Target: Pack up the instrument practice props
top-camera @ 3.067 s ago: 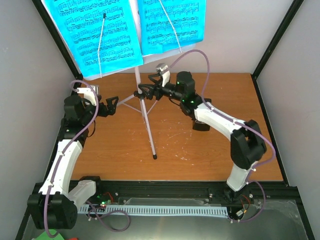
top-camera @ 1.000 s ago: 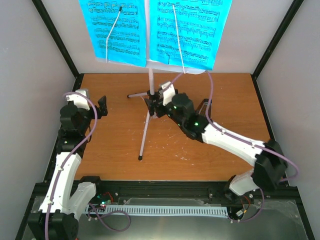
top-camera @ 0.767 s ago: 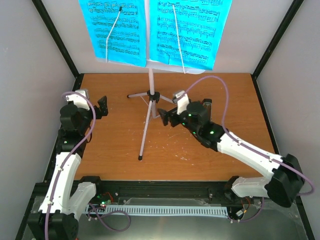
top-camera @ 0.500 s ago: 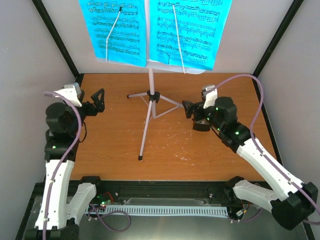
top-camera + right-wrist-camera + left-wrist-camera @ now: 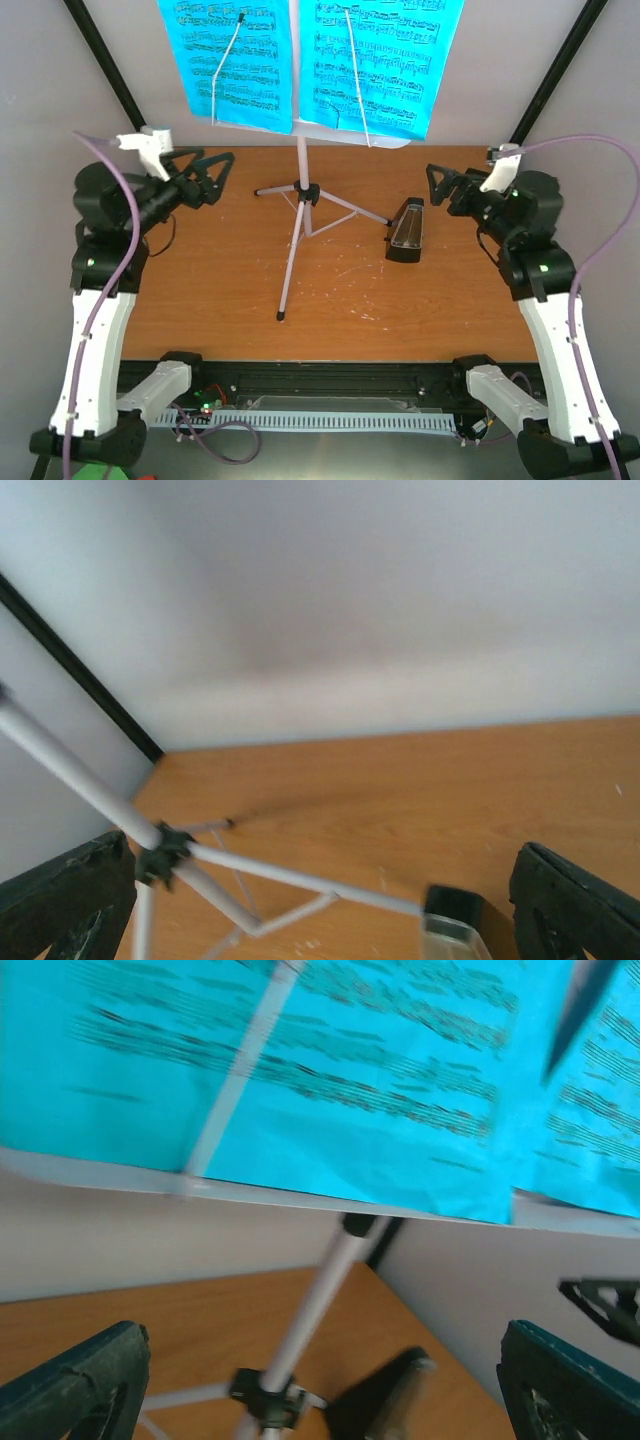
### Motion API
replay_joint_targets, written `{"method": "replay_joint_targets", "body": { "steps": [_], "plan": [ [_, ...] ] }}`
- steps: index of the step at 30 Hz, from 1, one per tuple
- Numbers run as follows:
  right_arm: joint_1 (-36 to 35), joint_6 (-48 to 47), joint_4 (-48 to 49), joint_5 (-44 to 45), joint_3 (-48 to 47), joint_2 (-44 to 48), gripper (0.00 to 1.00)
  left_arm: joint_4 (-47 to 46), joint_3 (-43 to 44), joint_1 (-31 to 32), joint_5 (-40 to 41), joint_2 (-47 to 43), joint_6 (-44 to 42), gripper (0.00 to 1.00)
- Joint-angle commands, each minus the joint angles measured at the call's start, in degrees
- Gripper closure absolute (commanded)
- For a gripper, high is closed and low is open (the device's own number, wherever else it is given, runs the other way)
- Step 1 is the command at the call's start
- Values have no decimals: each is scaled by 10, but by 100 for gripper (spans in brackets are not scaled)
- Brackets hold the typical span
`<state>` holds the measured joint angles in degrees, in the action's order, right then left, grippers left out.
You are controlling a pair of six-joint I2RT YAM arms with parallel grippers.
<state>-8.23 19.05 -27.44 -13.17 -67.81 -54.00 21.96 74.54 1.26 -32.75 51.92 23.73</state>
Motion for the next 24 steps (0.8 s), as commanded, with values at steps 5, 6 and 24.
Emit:
{"method": "replay_joint_targets", "body": {
  "steps": [5, 6, 24],
  "plan": [
    [6, 67, -42, -61, -132, 42, 0, 7, 110, 151, 23, 66, 15, 5],
    [5, 72, -39, -73, -145, 43, 0, 3, 119, 157, 22, 70, 17, 6],
    [3, 161, 42, -340, -318, -105, 55, -53, 240, 326, 36, 168, 21, 17]
  ]
}}
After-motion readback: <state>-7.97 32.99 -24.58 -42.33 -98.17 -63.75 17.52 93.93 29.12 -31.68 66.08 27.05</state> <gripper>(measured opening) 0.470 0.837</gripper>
